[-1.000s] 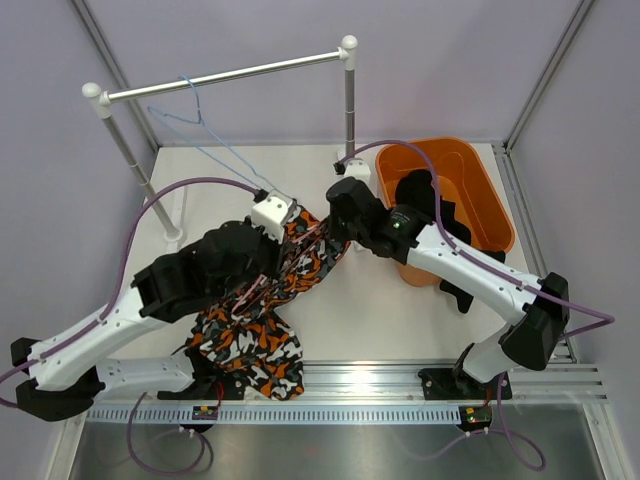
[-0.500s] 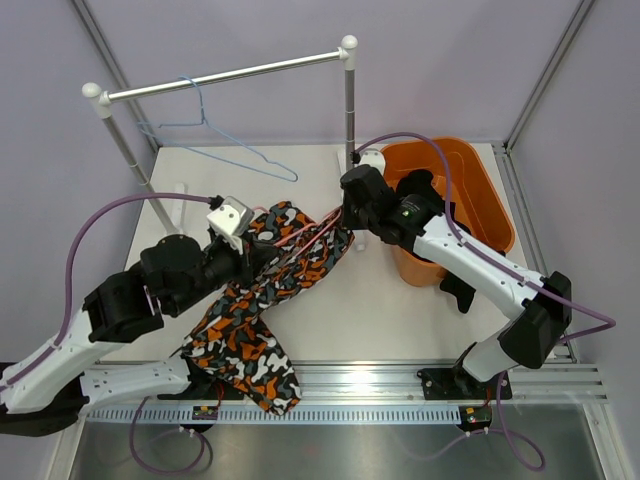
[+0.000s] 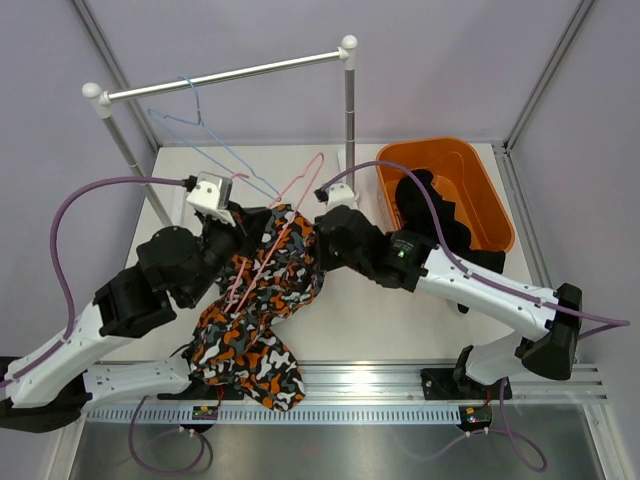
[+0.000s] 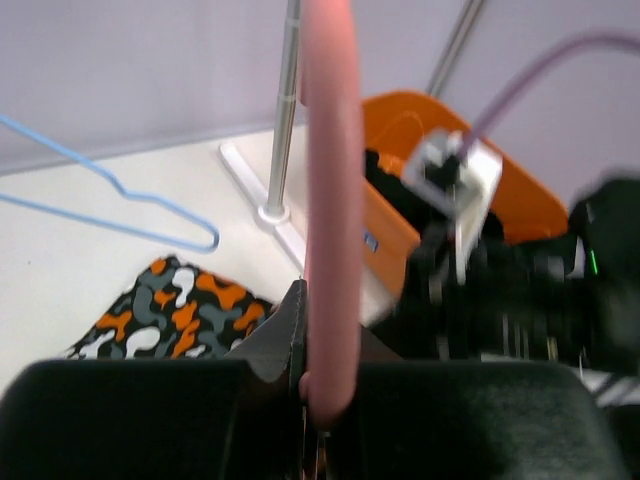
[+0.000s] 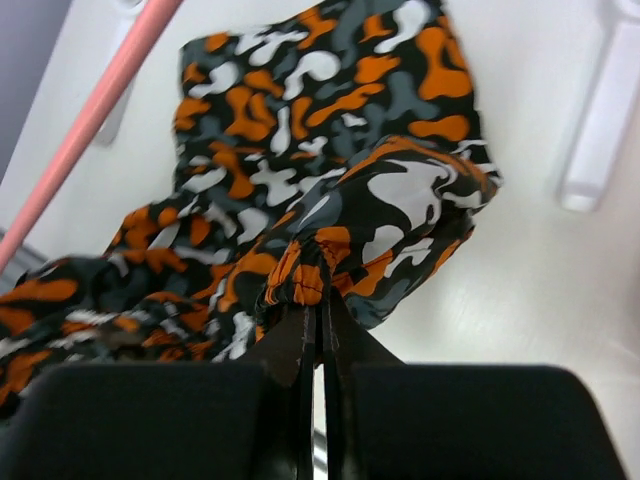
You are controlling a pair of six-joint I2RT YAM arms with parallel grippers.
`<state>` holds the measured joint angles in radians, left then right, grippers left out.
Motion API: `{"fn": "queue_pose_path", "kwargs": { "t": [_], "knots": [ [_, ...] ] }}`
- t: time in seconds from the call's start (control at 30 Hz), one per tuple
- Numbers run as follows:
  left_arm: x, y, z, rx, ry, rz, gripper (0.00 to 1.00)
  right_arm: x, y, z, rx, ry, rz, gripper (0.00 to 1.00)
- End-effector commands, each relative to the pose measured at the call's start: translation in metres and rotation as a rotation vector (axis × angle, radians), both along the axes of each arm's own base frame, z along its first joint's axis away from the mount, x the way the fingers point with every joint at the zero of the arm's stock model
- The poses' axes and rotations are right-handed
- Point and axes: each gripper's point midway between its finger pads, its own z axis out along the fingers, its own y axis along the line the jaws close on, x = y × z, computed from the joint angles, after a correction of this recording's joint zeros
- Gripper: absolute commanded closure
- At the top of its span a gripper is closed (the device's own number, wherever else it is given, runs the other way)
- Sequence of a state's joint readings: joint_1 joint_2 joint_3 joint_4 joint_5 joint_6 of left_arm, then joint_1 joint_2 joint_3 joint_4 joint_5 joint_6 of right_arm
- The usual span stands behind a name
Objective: Remove the shorts from the hanger
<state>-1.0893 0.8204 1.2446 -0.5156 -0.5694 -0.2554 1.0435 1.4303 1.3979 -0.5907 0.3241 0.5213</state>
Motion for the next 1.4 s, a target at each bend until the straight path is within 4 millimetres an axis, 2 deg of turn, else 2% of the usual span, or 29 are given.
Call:
{"fn": "queue_pose_path", "kwargs": {
  "t": [0.0, 0.1, 0.23, 0.33, 0.4, 0.43, 0.47, 0.5, 0.53, 0.57, 0.6, 0.67, 0.7, 0.73, 0.77, 0.8, 0.87, 0.9, 0.93, 1.0, 1.03, 1.07, 1.1, 1.13, 1.17, 1.2, 1.23, 1.27, 1.37],
  "knots": [
    [0.019, -0.007, 0.062, -0.198, -0.107, 0.092, 1.00, -0.029, 0.019, 0.031, 0.078, -0.051, 0.058, 1.00],
    [0.029, -0.011, 0.077, -0.221, -0.134, 0.141, 1.00, -0.059, 0.034, 0.038, 0.078, -0.065, 0.129, 1.00],
    [0.038, -0.001, 0.094, -0.209, -0.171, 0.222, 1.00, -0.069, 0.027, 0.052, 0.057, -0.096, 0.116, 1.00],
    [0.043, 0.011, 0.091, -0.151, -0.164, 0.294, 1.00, -0.059, 0.001, 0.067, 0.025, -0.151, 0.036, 1.00],
    [0.040, 0.017, 0.085, -0.122, -0.150, 0.304, 1.00, -0.041, -0.030, 0.080, -0.029, -0.217, -0.074, 1.00],
    [0.038, 0.020, 0.082, -0.129, -0.142, 0.302, 1.00, -0.033, -0.043, 0.098, -0.009, -0.244, -0.116, 1.00],
    [0.038, 0.018, 0.070, -0.106, -0.130, 0.291, 1.00, -0.027, -0.053, 0.106, -0.016, -0.259, -0.130, 1.00],
    [0.036, 0.021, 0.062, -0.091, -0.121, 0.290, 1.00, -0.009, -0.072, 0.115, -0.015, -0.271, -0.190, 1.00],
    [0.032, 0.030, 0.061, -0.109, -0.117, 0.294, 1.00, -0.003, -0.086, 0.137, 0.029, -0.294, -0.216, 1.00],
    [0.031, 0.031, 0.049, -0.086, -0.105, 0.294, 1.00, 0.007, -0.101, 0.149, 0.025, -0.321, -0.244, 1.00],
    [0.029, 0.034, 0.042, -0.066, -0.096, 0.290, 1.00, 0.025, -0.128, 0.178, 0.066, -0.368, -0.333, 1.00],
    [0.024, 0.041, 0.035, -0.063, -0.081, 0.280, 1.00, 0.039, -0.161, 0.214, 0.062, -0.457, -0.416, 1.00],
    [0.023, 0.040, 0.029, -0.049, -0.074, 0.270, 1.00, 0.042, -0.178, 0.253, 0.124, -0.529, -0.477, 1.00],
    [0.021, 0.040, 0.026, -0.046, -0.067, 0.262, 1.00, 0.053, -0.197, 0.268, 0.105, -0.577, -0.565, 1.00],
    [0.020, 0.040, 0.020, -0.027, -0.054, 0.256, 1.00, 0.057, -0.210, 0.285, 0.055, -0.643, -0.598, 1.00],
    [0.020, 0.038, 0.014, -0.011, -0.046, 0.253, 1.00, 0.061, -0.219, 0.313, 0.102, -0.720, -0.661, 1.00],
    [0.020, 0.036, 0.004, 0.016, -0.035, 0.243, 1.00, 0.068, -0.240, 0.343, 0.028, -0.814, -0.752, 1.00],
    [0.020, 0.036, 0.000, 0.023, -0.030, 0.242, 1.00, 0.065, -0.250, 0.370, 0.086, -0.878, -0.807, 1.00],
    [0.021, 0.035, -0.009, 0.045, -0.021, 0.244, 1.00, 0.073, -0.253, 0.375, 0.060, -0.895, -0.848, 1.00],
    [0.020, 0.036, -0.015, 0.050, -0.015, 0.240, 1.00, 0.072, -0.277, 0.402, 0.080, -0.963, -0.925, 1.00],
    [0.020, 0.034, -0.019, 0.056, -0.009, 0.234, 1.00, 0.086, -0.272, 0.402, 0.068, -0.966, -0.922, 1.00],
    [0.018, 0.032, -0.021, 0.060, -0.005, 0.220, 1.00, 0.092, -0.283, 0.405, 0.051, -0.973, -0.954, 1.00],
    [0.018, 0.032, -0.022, 0.062, -0.001, 0.217, 1.00, 0.085, -0.294, 0.420, 0.077, -0.995, -0.982, 1.00],
    [0.017, 0.031, -0.021, 0.056, 0.004, 0.211, 1.00, 0.101, -0.289, 0.417, 0.048, -0.992, -0.980, 1.00],
    [0.016, 0.030, -0.022, 0.060, 0.007, 0.203, 1.00, 0.104, -0.295, 0.420, 0.040, -1.002, -0.998, 1.00],
    [0.016, 0.030, -0.023, 0.062, 0.009, 0.200, 1.00, 0.099, -0.302, 0.431, 0.066, -1.029, -1.018, 1.00],
    [0.015, 0.032, -0.022, 0.057, 0.010, 0.200, 1.00, 0.109, -0.299, 0.429, 0.029, -1.034, -1.018, 1.00],
    [0.014, 0.031, -0.024, 0.063, 0.014, 0.196, 1.00, 0.108, -0.304, 0.437, 0.052, -1.066, -1.046, 1.00],
    [0.013, 0.031, -0.027, 0.064, 0.022, 0.191, 1.00, 0.106, -0.326, 0.452, 0.054, -1.126, -1.127, 1.00]
  ]
}}
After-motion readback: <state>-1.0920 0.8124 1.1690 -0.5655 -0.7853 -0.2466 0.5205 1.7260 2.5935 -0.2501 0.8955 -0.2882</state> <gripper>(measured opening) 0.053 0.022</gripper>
